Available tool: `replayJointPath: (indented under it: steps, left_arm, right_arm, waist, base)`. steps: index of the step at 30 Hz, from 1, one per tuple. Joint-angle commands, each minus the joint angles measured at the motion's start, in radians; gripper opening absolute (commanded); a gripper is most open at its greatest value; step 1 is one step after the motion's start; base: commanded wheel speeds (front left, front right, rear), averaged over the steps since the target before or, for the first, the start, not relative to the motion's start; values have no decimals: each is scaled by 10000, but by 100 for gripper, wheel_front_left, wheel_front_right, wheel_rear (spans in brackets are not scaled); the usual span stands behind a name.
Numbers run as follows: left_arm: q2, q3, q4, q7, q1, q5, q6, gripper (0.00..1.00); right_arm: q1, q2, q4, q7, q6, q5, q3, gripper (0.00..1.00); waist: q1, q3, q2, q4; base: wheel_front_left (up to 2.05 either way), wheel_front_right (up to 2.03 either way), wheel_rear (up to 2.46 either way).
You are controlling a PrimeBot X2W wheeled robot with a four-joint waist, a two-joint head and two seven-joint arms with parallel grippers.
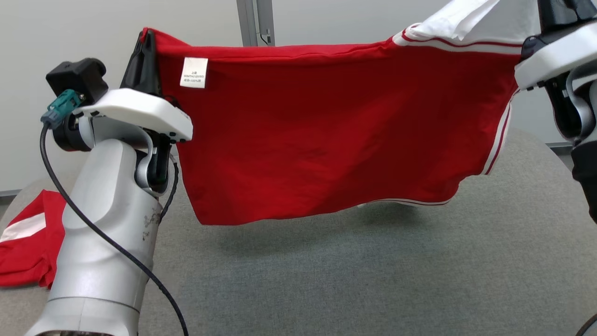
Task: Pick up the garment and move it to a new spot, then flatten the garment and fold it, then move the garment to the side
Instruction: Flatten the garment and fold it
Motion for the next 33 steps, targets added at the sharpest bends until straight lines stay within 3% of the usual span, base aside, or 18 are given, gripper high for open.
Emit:
replayJointPath:
  steps: [1, 10, 23, 28, 33]
  left_arm:
    - [35, -101, 145, -65, -302, -72, -5, 0]
    - [29, -288, 452, -291, -969, -1002, 281, 0]
    - [30, -785, 869, -308, -981, -1103, 295, 0]
    - [47, -990, 1492, -218, -1839, -1003, 362, 0]
    - [112, -1219, 2013, -6, -3903, -708, 552, 0]
  right_arm:
    - [-359, -4, 224, -8, -3, 68, 218, 0]
    - [-1994, 189, 1405, -10, -3, 294, 1120, 0]
    - [-2402, 156, 2643, -9, -3, 771, 2120, 0]
    - [-3136, 307, 3066, 132, -3, 1163, 2400, 0]
    - [-5018, 252, 3364, 219, -3, 1311, 2435, 0]
  waist:
    - [0, -64, 0, 51]
    - [0, -252, 0, 151]
    - [0, 174, 0, 267]
    - [0, 1046, 0, 185]
    - [0, 3193, 0, 165]
  base:
    - [0, 0, 0]
    - [0, 0, 0]
    - [0, 0, 0]
    - [0, 0, 0]
    - [0, 0, 0]
